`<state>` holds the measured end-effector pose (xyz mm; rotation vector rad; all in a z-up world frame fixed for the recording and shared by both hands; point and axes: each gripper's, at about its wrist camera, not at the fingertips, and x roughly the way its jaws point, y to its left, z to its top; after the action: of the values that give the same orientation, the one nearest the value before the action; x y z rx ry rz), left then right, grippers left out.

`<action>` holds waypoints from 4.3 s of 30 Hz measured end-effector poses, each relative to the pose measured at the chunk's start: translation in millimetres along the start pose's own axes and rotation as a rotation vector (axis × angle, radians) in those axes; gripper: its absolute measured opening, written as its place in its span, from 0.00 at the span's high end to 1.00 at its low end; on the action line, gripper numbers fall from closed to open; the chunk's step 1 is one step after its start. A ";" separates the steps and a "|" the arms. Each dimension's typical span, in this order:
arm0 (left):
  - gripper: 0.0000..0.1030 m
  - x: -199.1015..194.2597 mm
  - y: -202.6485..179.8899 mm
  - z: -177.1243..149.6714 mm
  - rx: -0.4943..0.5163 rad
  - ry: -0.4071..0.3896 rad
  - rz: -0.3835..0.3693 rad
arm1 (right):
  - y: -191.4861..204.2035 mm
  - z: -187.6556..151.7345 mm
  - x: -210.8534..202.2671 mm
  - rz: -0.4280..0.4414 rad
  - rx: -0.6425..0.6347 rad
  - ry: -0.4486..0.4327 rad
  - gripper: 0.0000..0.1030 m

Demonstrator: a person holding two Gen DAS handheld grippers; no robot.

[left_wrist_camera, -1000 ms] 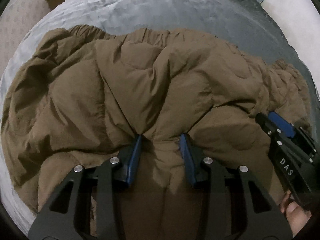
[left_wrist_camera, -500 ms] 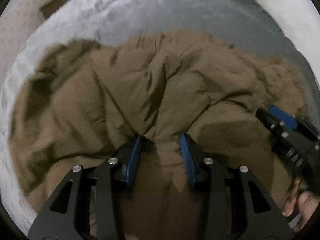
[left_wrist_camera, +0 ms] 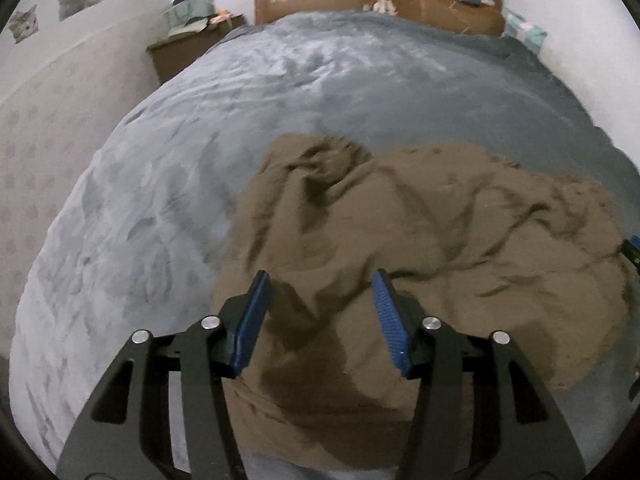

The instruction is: Fold large clothes

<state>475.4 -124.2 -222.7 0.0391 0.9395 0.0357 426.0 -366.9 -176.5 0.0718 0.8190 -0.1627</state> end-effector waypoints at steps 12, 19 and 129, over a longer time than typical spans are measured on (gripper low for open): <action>0.58 64.1 -8.6 -10.5 0.021 0.078 0.011 | -8.8 -28.8 50.8 -0.003 0.020 0.101 0.57; 0.56 75.1 -6.7 -7.9 0.003 0.093 -0.011 | -7.2 -33.8 65.3 -0.007 0.017 0.122 0.56; 0.20 77.1 13.5 1.6 0.071 0.046 0.067 | -92.1 -46.8 110.4 0.422 0.271 0.310 0.10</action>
<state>521.9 -107.0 -283.2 0.1358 0.9854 0.0651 450.5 -464.5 -289.2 0.5312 1.0676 0.1418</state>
